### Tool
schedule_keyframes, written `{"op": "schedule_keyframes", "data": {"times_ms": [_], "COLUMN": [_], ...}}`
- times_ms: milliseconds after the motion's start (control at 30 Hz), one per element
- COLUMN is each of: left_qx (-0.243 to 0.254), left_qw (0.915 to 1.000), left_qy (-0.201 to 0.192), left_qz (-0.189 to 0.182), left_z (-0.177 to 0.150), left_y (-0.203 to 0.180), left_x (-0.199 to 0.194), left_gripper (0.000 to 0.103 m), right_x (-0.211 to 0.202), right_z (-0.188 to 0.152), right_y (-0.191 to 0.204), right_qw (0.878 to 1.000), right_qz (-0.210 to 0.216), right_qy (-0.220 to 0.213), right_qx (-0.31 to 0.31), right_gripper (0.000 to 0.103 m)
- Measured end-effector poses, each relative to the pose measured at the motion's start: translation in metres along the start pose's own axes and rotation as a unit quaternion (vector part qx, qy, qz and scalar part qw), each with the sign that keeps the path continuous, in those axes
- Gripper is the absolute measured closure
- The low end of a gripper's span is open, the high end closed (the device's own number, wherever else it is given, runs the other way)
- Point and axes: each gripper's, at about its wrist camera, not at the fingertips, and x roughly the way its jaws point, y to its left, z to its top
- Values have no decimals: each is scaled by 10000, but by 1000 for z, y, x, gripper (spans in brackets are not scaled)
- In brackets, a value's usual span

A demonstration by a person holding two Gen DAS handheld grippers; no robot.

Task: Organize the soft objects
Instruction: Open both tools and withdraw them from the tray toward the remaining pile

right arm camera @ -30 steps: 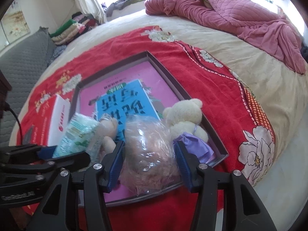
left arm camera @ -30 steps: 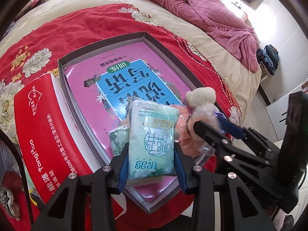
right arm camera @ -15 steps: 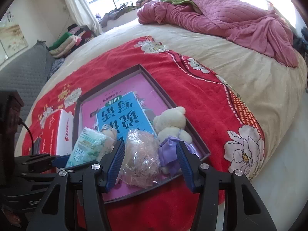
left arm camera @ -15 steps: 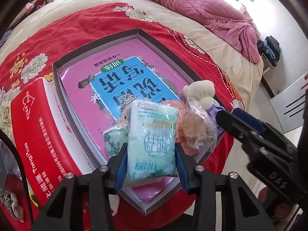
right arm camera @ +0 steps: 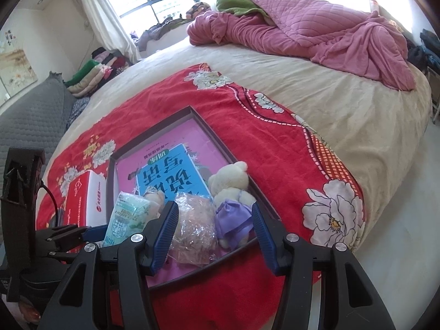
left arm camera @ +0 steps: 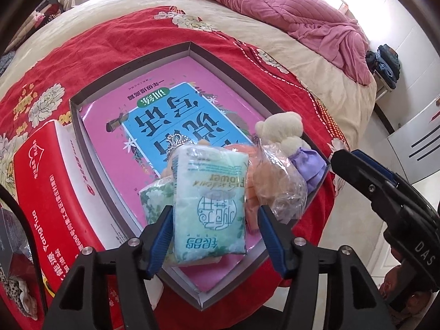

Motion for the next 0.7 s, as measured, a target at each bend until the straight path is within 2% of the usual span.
{"op": "schedule_keyframes", "data": {"times_ms": [367, 433, 467, 700], "left_qx": [0, -19, -25, -78], "left_qw": [9996, 9995, 9994, 9988], "left_qy": [-262, -321, -339, -473], "left_qz": [64, 76, 78, 93], "left_z": [0, -1, -1, -7], "left_y": [0, 1, 2, 6], "left_x": [-23, -28, -30, -47], "left_gripper": [38, 37, 37, 34], "right_x": [-7, -8, -9, -17], "right_z": [-2, -1, -1, -1], "right_y": [5, 7, 8, 18], "right_qw": [9999, 9998, 9998, 9992], "right_qz": [-136, -160, -176, -270], "right_qy": [-25, -29, -37, -139], "right_qx": [-90, -106, -118, -245], "right_gripper": [45, 40, 34, 32]}}
